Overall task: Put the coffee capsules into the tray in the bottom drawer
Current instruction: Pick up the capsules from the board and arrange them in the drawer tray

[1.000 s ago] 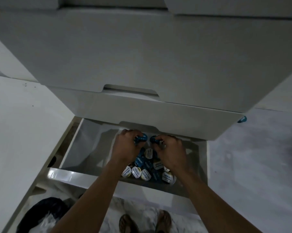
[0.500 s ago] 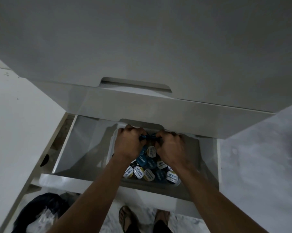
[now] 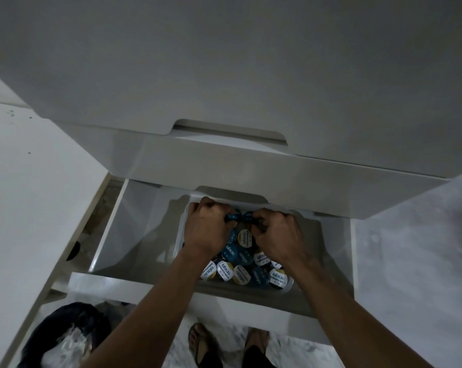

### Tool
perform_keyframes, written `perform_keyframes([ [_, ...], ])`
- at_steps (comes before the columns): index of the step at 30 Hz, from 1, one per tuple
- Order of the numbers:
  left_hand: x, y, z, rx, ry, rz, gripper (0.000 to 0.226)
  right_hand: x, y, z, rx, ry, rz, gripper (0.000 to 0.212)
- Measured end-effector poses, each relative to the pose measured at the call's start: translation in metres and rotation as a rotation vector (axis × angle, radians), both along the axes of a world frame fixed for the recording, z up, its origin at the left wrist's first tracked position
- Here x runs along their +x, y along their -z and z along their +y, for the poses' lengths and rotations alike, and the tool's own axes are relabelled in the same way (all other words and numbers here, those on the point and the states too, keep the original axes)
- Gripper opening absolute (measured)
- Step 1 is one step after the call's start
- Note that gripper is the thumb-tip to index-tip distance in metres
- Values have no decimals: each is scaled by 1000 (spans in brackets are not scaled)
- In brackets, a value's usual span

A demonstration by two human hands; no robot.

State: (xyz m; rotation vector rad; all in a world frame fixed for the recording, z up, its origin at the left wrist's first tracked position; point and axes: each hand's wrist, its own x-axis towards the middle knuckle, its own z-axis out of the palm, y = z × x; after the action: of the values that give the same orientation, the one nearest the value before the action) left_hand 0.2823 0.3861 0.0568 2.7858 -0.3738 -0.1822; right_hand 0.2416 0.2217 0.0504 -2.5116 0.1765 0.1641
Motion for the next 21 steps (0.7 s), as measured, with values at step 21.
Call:
perform_keyframes([
  [21, -2, 0, -3, -10, -9, 8, 25, 8, 6, 5, 112, 67, 6, 25],
])
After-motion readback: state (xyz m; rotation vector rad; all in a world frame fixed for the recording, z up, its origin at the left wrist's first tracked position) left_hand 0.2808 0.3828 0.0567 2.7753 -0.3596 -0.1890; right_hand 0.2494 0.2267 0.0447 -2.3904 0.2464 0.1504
